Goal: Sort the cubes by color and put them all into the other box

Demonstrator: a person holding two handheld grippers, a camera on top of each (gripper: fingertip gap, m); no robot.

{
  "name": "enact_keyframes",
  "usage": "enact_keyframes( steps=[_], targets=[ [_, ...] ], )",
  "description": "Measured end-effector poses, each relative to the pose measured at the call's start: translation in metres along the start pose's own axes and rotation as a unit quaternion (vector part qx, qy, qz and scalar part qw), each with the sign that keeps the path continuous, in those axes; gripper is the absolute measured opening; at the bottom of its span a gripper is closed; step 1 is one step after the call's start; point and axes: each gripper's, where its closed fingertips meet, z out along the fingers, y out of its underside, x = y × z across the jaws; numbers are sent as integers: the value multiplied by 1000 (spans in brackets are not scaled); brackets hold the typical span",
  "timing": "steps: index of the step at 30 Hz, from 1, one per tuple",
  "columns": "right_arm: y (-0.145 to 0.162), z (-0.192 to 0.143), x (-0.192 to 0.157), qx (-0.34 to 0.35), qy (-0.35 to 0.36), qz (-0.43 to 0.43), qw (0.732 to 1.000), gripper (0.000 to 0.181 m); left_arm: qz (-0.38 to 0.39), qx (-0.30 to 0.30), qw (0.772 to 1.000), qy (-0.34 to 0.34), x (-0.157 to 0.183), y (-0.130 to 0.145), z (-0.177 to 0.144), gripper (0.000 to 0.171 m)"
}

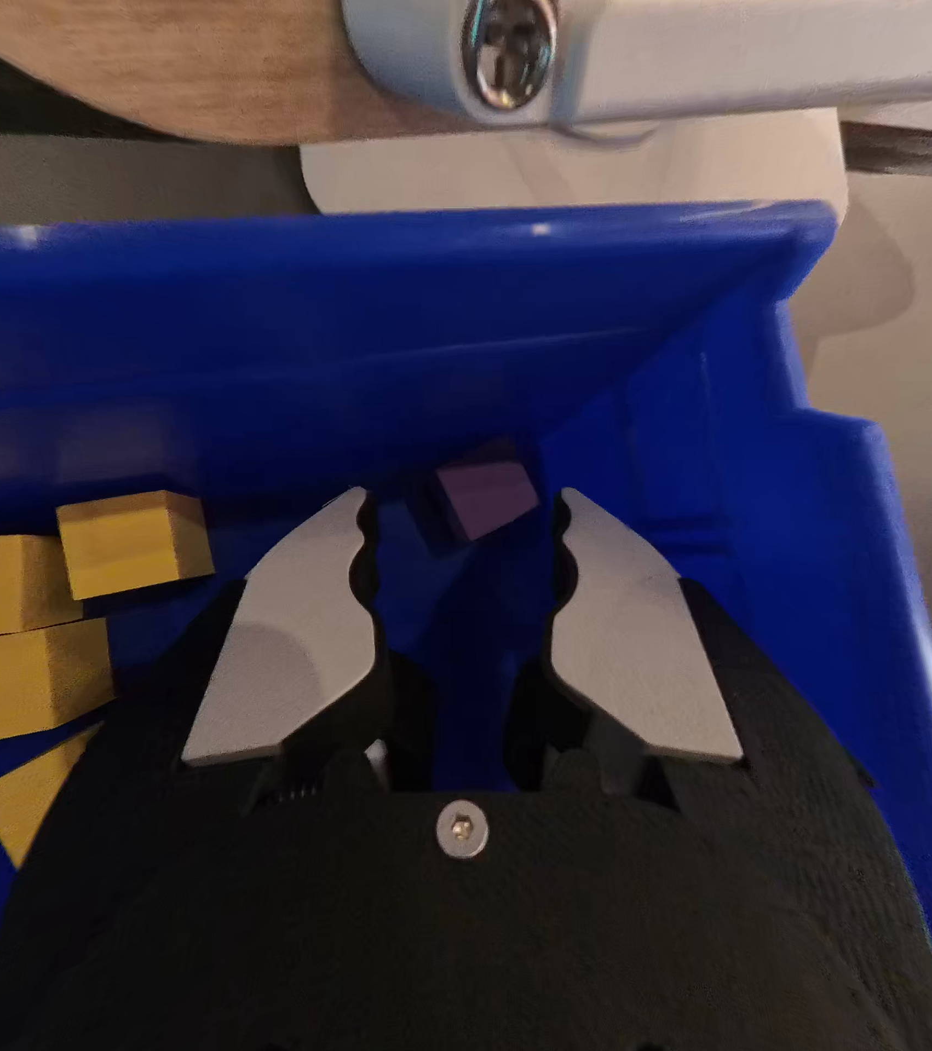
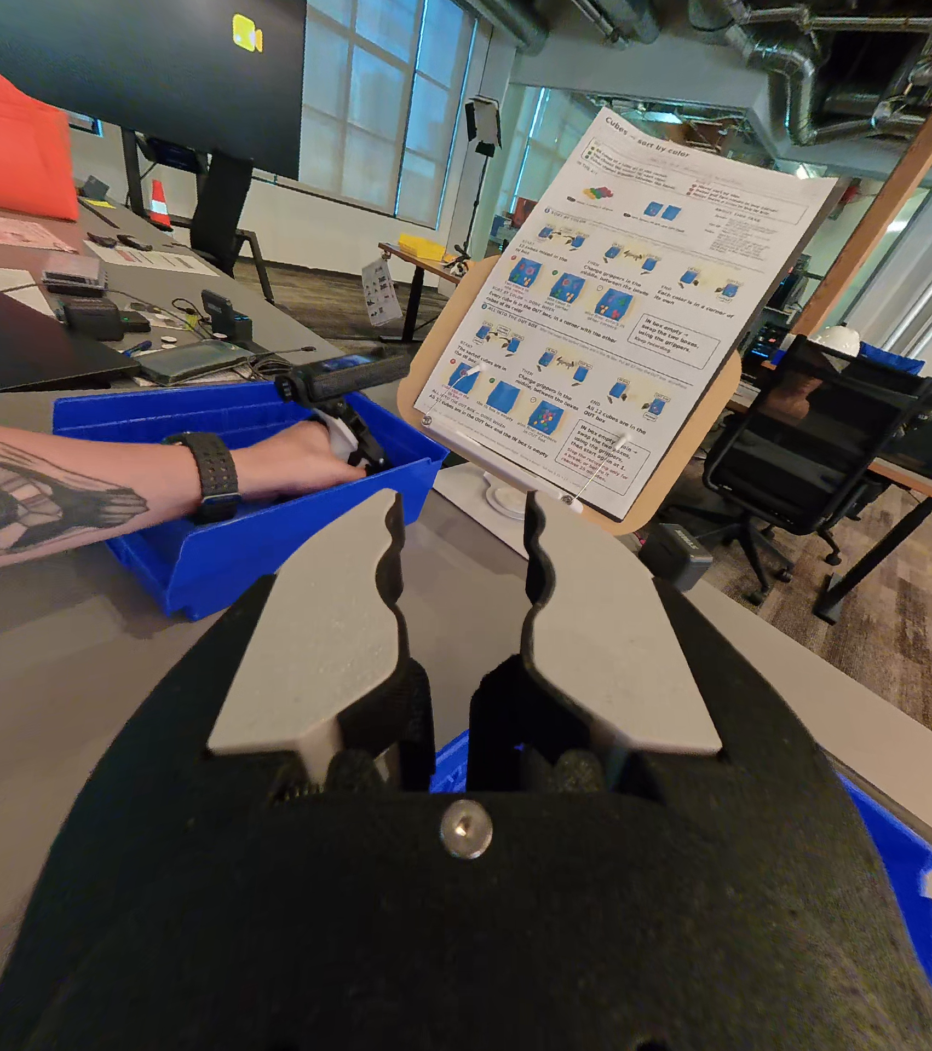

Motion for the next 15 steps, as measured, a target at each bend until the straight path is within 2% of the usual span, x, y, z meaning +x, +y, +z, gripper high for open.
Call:
enact_keyframes(
  steps=[4,5,6,11,15],
  targets=[
    [-5,-6,2,8,3,-1,1000,40,7,6,1000,-16,-1,3,6,54],
    [-6,-7,2,10,3,-1,1000,40,10,6,1000,-13,0,4,6,49],
    [-7,-8,3,11,4,-2,1000,40,11,5,1000,-7,0,4,6,33],
    [-7,-9,2,8,4,-5,1000,40,4,17,1000,4,-4,3,1,31],
    [2,0,-6,-7,-12,-1,1000,39,-9,31,998,59,4,0,-17,30]
  ],
)
